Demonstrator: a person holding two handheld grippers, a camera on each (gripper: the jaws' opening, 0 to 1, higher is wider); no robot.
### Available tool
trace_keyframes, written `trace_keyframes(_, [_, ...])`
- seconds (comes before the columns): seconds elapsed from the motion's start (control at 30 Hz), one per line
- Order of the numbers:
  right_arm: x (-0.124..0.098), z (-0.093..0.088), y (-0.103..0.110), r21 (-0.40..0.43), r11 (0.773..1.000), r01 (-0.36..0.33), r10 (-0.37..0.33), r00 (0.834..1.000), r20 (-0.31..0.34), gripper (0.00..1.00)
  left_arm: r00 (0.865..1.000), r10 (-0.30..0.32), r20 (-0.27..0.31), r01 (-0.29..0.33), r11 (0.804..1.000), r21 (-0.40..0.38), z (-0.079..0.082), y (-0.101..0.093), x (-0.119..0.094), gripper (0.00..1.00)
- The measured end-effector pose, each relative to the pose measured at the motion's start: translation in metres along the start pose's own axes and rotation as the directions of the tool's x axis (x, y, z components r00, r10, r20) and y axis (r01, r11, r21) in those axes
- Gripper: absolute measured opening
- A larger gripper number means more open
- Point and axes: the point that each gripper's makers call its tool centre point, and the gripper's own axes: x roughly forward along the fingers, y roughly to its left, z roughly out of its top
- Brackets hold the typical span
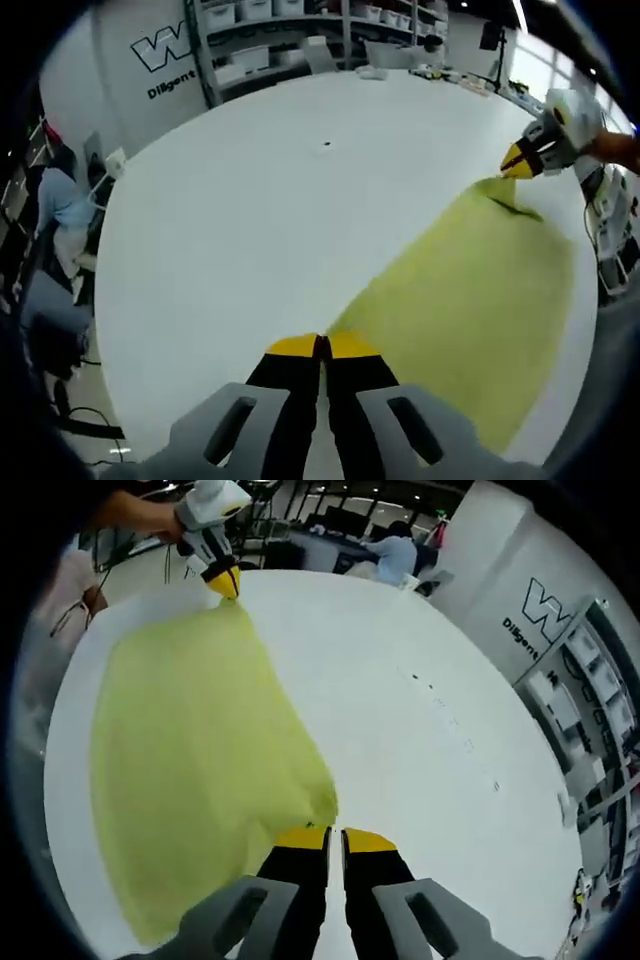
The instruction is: Fold the garment on the visible template until the final outline fits inside the template.
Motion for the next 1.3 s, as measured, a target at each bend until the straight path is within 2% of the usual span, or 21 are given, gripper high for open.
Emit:
trace_keyframes(0.1, [-0.003,0.0,0.0,0.076,0.997,0.011,-0.013,1.0,0.02,0.09,1.0,0.003,0.01,-0.004,1.0,0.004,0.001,0.001,-0.001,0.0])
trace_keyframes(0.2, [-0.005,0.005,0.006,0.17,0.985,-0.006,-0.005,0.998,0.069,0.16,1.0,0.002,0.0,-0.002,1.0,0.008,-0.004,0.001,-0.002,0.0])
trace_keyframes(0.3, [-0.003,0.004,0.009,0.173,0.985,0.006,-0.018,0.997,0.07,0.25,1.0,-0.001,-0.006,0.001,1.0,-0.003,-0.011,0.0,-0.003,0.0])
trace_keyframes(0.37, [-0.005,0.002,0.003,0.177,0.983,0.056,-0.069,0.995,0.067,0.31,1.0,-0.006,-0.011,0.005,1.0,-0.01,-0.015,-0.002,-0.003,0.0])
trace_keyframes(0.47, [-0.013,0.004,-0.005,0.206,0.974,0.097,-0.119,0.988,0.096,0.29,1.0,-0.012,-0.021,0.012,1.0,-0.004,-0.024,-0.007,-0.004,0.0])
trace_keyframes(0.57, [-0.019,0.003,-0.008,0.2,0.974,0.104,-0.128,0.985,0.112,0.29,1.0,-0.015,-0.028,0.015,1.0,0.003,-0.027,-0.008,-0.005,0.0])
trace_keyframes(0.7, [-0.019,-0.014,-0.006,0.182,0.979,0.086,-0.1,0.993,0.068,0.29,1.0,-0.018,-0.025,0.018,1.0,-0.003,-0.028,-0.01,-0.007,0.0])
trace_keyframes(0.83, [-0.019,-0.026,-0.005,0.206,0.976,0.073,-0.085,0.995,0.049,0.3,0.999,-0.038,-0.004,0.038,0.999,0.007,-0.025,-0.018,-0.012,0.0])
trace_keyframes(0.87, [-0.02,-0.027,-0.002,0.203,0.977,0.071,-0.083,0.995,0.05,0.3,0.999,-0.052,0.017,0.052,0.999,0.006,-0.024,-0.024,-0.014,0.0])
trace_keyframes(0.97, [-0.019,-0.032,0.008,0.199,0.979,0.047,-0.056,0.998,0.041,0.31,0.998,-0.052,0.016,0.052,0.998,0.028,-0.029,-0.031,-0.018,0.02])
trace_keyframes(1.13, [-0.021,-0.032,0.027,0.196,0.981,0.005,-0.014,0.999,0.043,0.31,0.997,-0.071,0.015,0.07,0.996,0.046,-0.04,-0.04,-0.025,0.1])
trace_keyframes(1.3, [-0.025,-0.025,0.045,0.172,0.984,-0.049,0.038,0.997,0.063,0.34,0.995,-0.093,0.021,0.092,0.994,0.061,-0.049,-0.051,-0.034,0.2])
